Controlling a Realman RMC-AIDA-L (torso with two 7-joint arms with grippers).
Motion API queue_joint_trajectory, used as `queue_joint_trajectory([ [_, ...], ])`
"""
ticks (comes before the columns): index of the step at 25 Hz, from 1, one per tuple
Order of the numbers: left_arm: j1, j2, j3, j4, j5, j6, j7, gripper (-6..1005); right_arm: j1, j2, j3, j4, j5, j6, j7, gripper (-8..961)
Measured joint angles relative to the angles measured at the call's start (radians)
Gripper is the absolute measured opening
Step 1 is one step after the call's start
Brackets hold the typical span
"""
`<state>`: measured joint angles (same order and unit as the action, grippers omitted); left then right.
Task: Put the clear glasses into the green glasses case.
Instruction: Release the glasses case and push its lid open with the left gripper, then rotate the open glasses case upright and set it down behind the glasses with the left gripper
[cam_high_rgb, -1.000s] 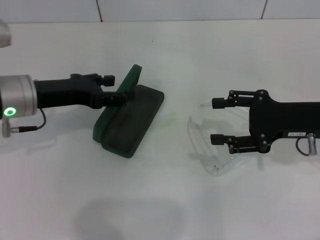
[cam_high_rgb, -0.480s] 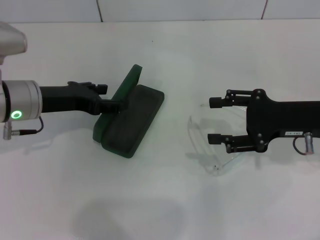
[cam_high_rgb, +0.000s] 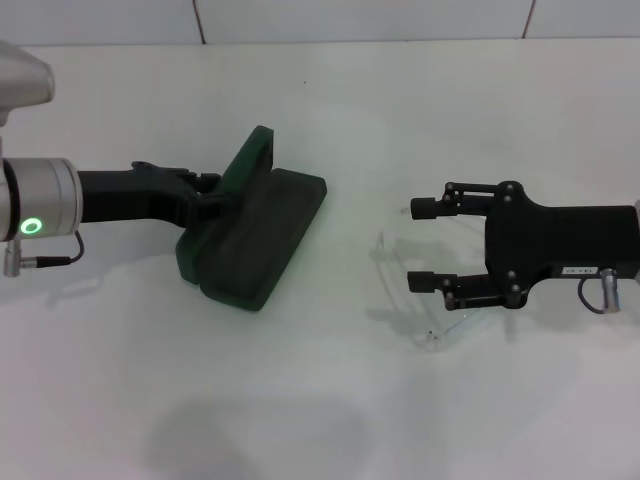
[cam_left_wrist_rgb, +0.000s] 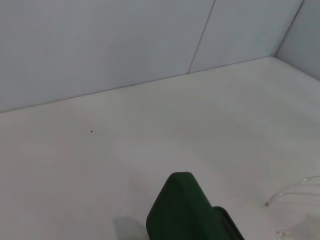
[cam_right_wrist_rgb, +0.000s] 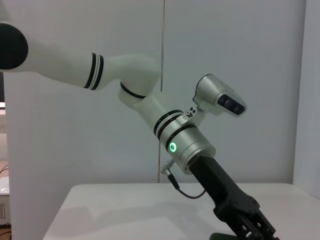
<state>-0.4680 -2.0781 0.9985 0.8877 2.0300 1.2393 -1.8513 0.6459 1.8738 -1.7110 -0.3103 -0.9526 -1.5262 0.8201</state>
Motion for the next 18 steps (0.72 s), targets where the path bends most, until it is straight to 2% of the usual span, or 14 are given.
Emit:
queue_joint_trajectory([
  [7, -0.003, 0.008, -0.001, 0.006, 0.001, 0.000, 0.006, 511, 0.000, 0.005, 0.000, -0.001, 0.000, -0.003, -0.001, 763],
  [10, -0.013, 0.014, -0.001, 0.008, 0.001, 0.000, 0.016, 330, -0.003, 0.006, -0.002, -0.004, 0.000, -0.008, -0.001, 763],
  [15, -0.042, 0.021, -0.002, 0.010, -0.002, 0.000, 0.059, 219, -0.017, 0.011, 0.000, -0.026, -0.045, -0.013, -0.001, 763],
  [18, -0.078, 0.022, -0.001, 0.012, -0.004, 0.000, 0.096, 211, -0.031, 0.020, 0.001, -0.050, -0.079, -0.014, -0.001, 763],
])
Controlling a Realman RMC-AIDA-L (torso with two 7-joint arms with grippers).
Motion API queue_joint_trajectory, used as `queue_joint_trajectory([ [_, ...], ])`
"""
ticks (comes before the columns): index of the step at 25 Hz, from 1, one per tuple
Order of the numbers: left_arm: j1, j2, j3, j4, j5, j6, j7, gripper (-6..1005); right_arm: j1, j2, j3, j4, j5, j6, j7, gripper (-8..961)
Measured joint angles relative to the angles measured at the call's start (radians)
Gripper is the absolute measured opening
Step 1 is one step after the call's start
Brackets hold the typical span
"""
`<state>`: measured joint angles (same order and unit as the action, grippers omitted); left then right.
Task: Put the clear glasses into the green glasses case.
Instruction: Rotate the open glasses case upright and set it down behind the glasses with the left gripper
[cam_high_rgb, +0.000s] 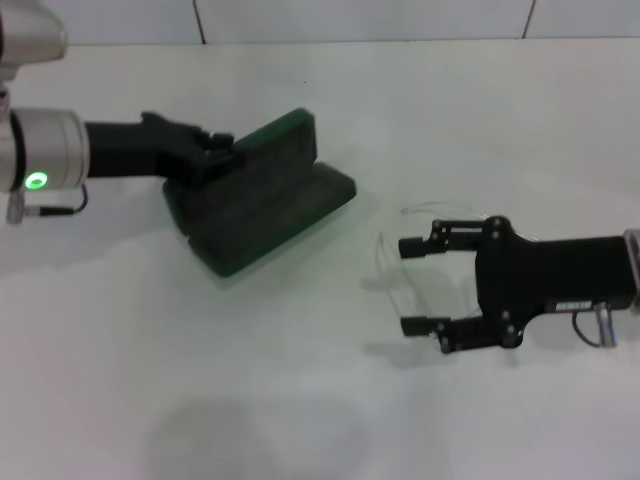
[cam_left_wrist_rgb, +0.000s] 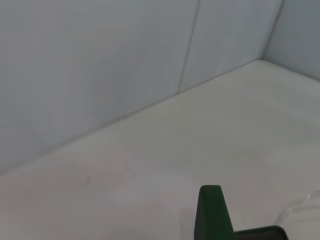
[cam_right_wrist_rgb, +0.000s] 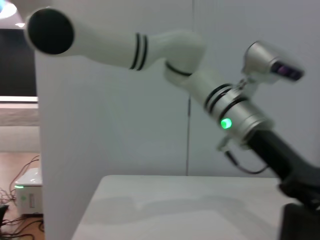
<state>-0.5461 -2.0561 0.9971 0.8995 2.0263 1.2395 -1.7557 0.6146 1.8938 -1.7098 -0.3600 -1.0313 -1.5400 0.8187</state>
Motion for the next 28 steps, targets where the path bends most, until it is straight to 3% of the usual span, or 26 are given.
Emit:
queue_joint_trajectory([
  [5, -0.068, -0.007, 0.012, -0.001, 0.001, 0.000, 0.110, 209, -0.022, 0.023, -0.003, -0.022, -0.025, -0.001, -0.025, 763],
  [13, -0.170, -0.017, 0.118, -0.026, 0.022, -0.023, 0.241, 218, -0.041, 0.062, 0.000, -0.024, -0.073, 0.001, -0.063, 762],
  [19, -0.255, -0.029, 0.140, -0.098, 0.067, -0.063, 0.304, 225, -0.069, 0.065, 0.001, -0.025, -0.074, -0.013, -0.091, 762],
  [28, -0.265, -0.033, 0.160, -0.115, 0.059, -0.068, 0.364, 236, -0.066, 0.061, 0.001, -0.027, -0.075, -0.014, -0.103, 762],
])
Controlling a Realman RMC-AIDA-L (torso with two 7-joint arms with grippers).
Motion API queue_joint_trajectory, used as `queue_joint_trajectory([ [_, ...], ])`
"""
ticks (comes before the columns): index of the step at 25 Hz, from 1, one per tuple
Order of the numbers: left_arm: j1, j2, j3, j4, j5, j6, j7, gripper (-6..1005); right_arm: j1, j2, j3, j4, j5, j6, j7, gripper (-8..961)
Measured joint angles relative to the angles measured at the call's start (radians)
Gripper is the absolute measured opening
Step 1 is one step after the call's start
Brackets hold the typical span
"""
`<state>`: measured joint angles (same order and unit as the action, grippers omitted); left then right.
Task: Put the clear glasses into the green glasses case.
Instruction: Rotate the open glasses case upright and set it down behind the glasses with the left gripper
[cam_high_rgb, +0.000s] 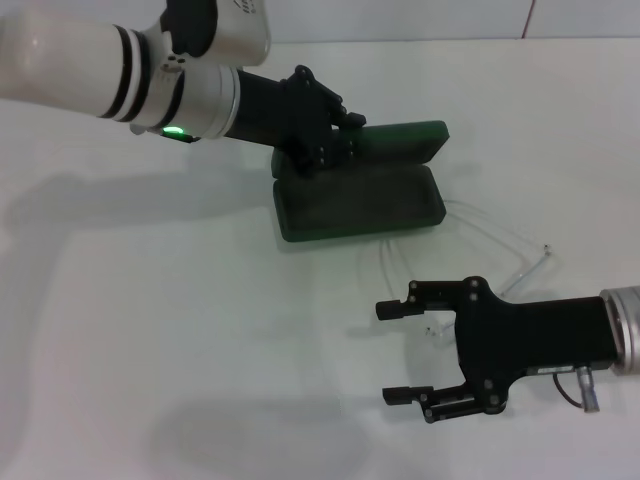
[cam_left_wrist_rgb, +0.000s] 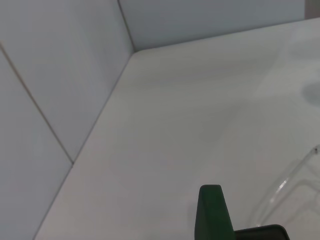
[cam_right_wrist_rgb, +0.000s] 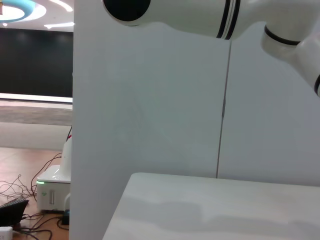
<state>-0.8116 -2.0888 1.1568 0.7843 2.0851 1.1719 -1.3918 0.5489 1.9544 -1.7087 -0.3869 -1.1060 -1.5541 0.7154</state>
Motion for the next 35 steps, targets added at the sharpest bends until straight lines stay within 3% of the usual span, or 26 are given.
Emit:
queue_joint_trajectory([
  [10, 0.006, 0.000, 0.094, 0.001, 0.000, -0.044, 0.028, 248, 0.009, -0.005, 0.000, -0.001, -0.001, 0.008, -0.008, 762],
  [30, 0.020, -0.001, 0.099, 0.000, -0.005, -0.074, 0.042, 271, 0.011, -0.018, 0.000, -0.001, -0.001, 0.011, -0.016, 761],
  [35, 0.049, -0.005, 0.152, 0.014, -0.036, -0.123, 0.040, 315, 0.011, -0.019, 0.000, 0.003, -0.001, 0.013, -0.016, 761],
])
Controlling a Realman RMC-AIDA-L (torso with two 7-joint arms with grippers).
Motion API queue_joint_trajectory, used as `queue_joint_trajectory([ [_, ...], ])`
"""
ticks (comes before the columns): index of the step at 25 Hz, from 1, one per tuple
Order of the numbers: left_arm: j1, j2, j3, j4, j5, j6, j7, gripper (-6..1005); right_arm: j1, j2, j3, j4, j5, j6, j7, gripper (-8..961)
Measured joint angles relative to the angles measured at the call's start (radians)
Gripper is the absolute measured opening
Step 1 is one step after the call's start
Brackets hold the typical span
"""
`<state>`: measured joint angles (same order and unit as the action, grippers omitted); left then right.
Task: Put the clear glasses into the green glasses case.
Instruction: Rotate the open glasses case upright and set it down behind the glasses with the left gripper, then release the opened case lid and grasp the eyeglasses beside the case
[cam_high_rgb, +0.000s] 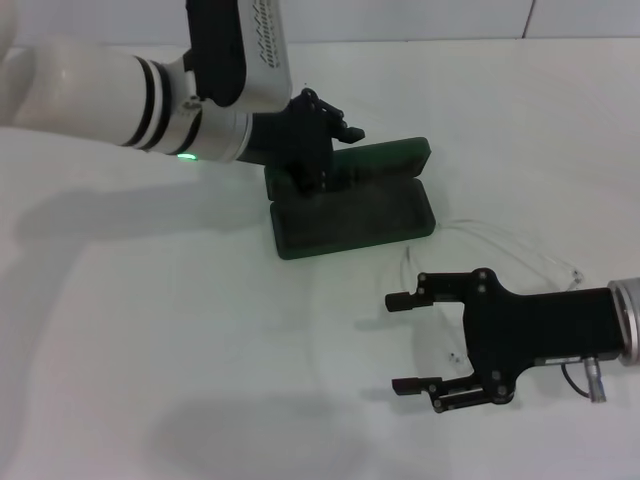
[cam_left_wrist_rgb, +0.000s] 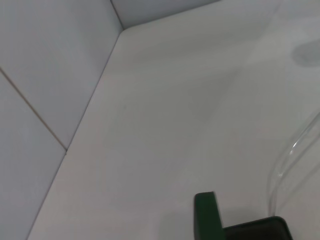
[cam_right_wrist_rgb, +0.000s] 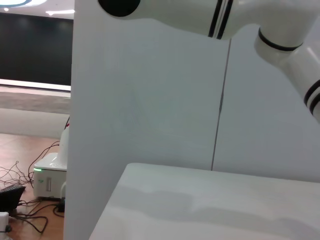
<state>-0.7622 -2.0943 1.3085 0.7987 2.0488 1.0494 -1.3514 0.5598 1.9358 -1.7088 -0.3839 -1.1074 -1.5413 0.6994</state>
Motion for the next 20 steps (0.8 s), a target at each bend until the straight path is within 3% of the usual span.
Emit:
queue_joint_trajectory([
  [6, 0.042, 0.004, 0.004, 0.054, -0.114, 0.022, 0.000, 508, -0.001, 0.000, 0.000, 0.004, 0.000, 0.001, 0.000, 761],
  [12, 0.219, 0.009, -0.008, 0.131, -0.481, 0.166, 0.133, 623, -0.015, -0.009, 0.077, -0.003, 0.000, -0.015, 0.026, 760],
  [15, 0.339, 0.003, -0.009, 0.097, -0.725, 0.227, 0.266, 680, -0.021, -0.051, 0.157, -0.064, 0.000, -0.029, 0.140, 760],
  [17, 0.387, 0.003, -0.008, 0.052, -0.824, 0.263, 0.321, 697, -0.019, -0.098, 0.193, -0.123, -0.022, -0.026, 0.255, 760],
  [20, 0.443, 0.007, -0.022, -0.047, -0.958, 0.339, 0.382, 693, 0.009, -0.168, 0.260, -0.243, -0.190, -0.039, 0.435, 760],
])
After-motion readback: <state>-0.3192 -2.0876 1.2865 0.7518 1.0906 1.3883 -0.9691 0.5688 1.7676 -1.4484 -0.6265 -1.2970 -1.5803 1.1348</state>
